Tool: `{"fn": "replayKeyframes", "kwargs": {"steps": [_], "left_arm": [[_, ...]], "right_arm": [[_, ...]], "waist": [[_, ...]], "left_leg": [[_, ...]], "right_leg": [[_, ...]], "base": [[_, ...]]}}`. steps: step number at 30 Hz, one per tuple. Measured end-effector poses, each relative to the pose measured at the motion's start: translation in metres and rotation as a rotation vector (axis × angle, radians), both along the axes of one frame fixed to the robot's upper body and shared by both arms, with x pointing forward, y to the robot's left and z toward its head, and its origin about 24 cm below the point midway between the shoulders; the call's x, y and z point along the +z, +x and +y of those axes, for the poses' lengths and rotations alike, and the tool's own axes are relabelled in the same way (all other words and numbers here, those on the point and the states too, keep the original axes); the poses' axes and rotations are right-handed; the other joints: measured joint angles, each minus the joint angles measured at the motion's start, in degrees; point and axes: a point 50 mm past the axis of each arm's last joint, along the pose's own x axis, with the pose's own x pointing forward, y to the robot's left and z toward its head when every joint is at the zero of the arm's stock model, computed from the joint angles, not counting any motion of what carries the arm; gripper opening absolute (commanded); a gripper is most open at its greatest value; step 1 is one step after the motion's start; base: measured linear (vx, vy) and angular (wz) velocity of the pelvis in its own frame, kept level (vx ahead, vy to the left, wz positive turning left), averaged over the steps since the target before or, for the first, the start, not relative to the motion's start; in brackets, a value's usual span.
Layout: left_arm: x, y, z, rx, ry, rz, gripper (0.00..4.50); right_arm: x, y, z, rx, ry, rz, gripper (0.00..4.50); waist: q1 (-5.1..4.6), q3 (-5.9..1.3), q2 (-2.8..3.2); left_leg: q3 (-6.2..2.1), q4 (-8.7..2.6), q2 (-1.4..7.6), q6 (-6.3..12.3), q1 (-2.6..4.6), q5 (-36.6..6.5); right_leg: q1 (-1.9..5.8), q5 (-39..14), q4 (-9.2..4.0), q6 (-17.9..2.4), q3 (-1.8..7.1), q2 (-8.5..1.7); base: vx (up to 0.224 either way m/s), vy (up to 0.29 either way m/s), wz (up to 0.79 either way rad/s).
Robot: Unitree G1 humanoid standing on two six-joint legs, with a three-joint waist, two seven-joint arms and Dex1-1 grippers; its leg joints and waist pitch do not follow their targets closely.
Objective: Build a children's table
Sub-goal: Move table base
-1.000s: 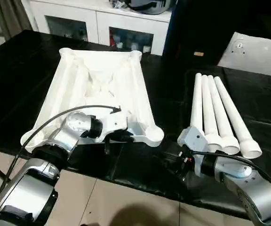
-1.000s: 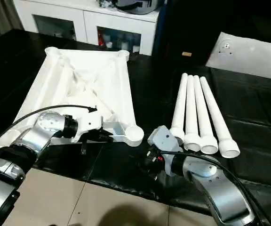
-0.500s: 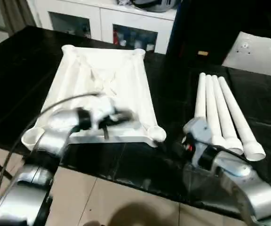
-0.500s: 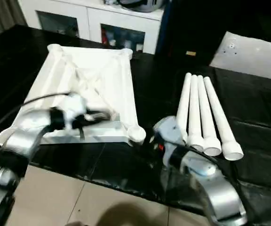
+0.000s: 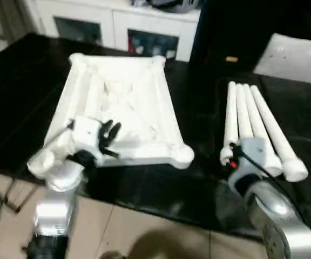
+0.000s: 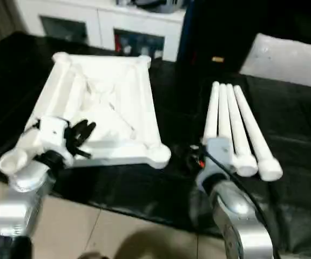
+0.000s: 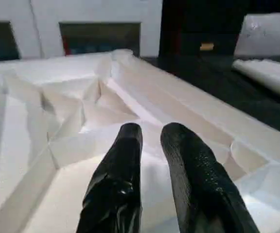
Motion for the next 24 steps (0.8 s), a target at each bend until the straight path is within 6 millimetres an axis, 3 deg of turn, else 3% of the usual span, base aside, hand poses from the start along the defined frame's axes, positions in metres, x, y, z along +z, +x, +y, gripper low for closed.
{"fn": "replayKeyframes", "kwargs": {"steps": [1, 2, 3, 4, 5, 6, 8, 12, 18, 21, 24], "left_arm": [[0.002, 0.0, 0.001, 0.01, 0.012, -0.004, 1.01], [0.003, -0.001, 0.002, 0.018, 0.03, -0.004, 1.01], [0.005, -0.001, 0.002, 0.022, 0.038, -0.008, 1.01], [0.008, -0.002, 0.0, 0.02, 0.037, -0.019, 1.01], [0.01, -0.003, -0.003, 0.013, 0.031, -0.026, 1.01], [0.011, -0.005, -0.006, 0.007, 0.023, -0.027, 1.01], [0.012, -0.008, -0.014, -0.01, 0.01, -0.015, 1.01], [0.012, -0.014, -0.016, -0.003, -0.01, 0.0, 1.01], [0.011, -0.021, -0.015, 0.028, -0.04, -0.002, 1.01], [0.01, -0.024, -0.013, 0.039, -0.042, 0.004, 1.01], [0.009, -0.028, -0.012, 0.039, -0.037, 0.015, 1.01]], "right_arm": [[0.002, 0.0, 0.004, 0.012, 0.019, -0.008, 4.5], [0.003, 0.0, 0.005, 0.004, 0.027, -0.017, 4.5], [0.005, 0.001, 0.004, -0.011, 0.022, -0.026, 4.5], [0.006, 0.001, 0.002, -0.028, 0.016, -0.036, 4.5], [0.008, 0.003, 0.0, -0.041, 0.001, -0.048, 4.5], [0.01, 0.005, -0.001, -0.05, -0.007, -0.06, 4.5], [0.011, 0.006, -0.003, -0.059, -0.012, -0.055, 4.5], [0.007, 0.006, -0.006, -0.039, -0.03, -0.025, 4.5], [0.005, 0.003, 0.0, 0.042, -0.052, -0.015, 4.5], [0.004, 0.002, 0.004, 0.064, -0.046, -0.009, 4.5], [0.003, 0.002, 0.005, 0.07, -0.047, 0.005, 4.5]], "waist": [[-0.8, -0.17, -0.31], [-1.87, -0.26, -0.3], [-2.69, -0.35, -0.36], [-3.51, -0.44, -0.46], [-4.18, -0.56, -0.71], [-4.75, -0.74, -0.97], [-4.85, -0.77, -1.1], [-4.52, -0.68, -1.06], [-4.37, -0.55, -1.18], [-4.54, -0.44, -1.28], [-4.72, -0.05, -1.24]], "left_leg": [[1.16, -0.01, 0.0, 0.28, 0.03, -0.15], [1.9, -0.03, 0.18, 0.54, 0.24, -0.3], [1.9, -0.15, 0.38, 0.72, 0.18, -0.22], [1.64, -0.2, 0.36, 1.08, -0.22, 0.05], [1.74, -0.24, 0.44, 1.23, -0.44, 0.28], [1.45, -0.29, 0.51, 1.24, -0.87, 0.68], [1.48, -1.07, 0.48, 0.86, -1.09, 1.27], [1.3, -3.02, 0.45, 0.43, -0.86, 2.52], [1.14, -3.55, 0.51, 0.04, -0.53, 2.94], [1.1, -3.62, 0.51, 0.05, 0.03, 2.91], [1.05, -3.91, 0.58, 0.12, 1.53, 2.5]], "right_leg": [[-0.65, -0.05, 0.42, -1.33, -1.13, -0.93], [-0.72, 0.09, 0.55, -1.56, -3.11, -1.85], [-0.61, 0.26, 0.88, -1.69, -5.19, -2.17], [-0.2, 0.71, 0.72, -1.97, -6.68, -2.54], [-0.01, 0.54, -0.24, -1.28, -7.19, -2.62], [0.25, 0.81, -0.51, -0.85, -7.5, -2.56], [-0.07, 1.12, -0.66, -0.25, -7.47, -2.5], [-0.57, 1.21, -0.49, -0.29, -7.46, -2.29], [-0.55, 1.23, -0.51, -0.33, -7.62, -2.14], [-0.14, 1.16, -0.82, -0.25, -7.77, -2.15], [1.15, 0.79, -1.55, -0.22, -8.33, -2.22]], "base": [[-0.01, 0.201, -0.52], [-0.028, 0.169, -0.47], [-0.036, 0.092, -0.22], [-0.043, 0.087, -0.26], [0.0, 0.0, 0.0], [0.0, 0.0, 0.0], [-0.031, -0.036, 0.02], [-0.06, -0.095, 0.01], [-0.012, -0.023, 0.01], [0.0, 0.0, 0.0], [0.0, 0.0, 0.0]]}}
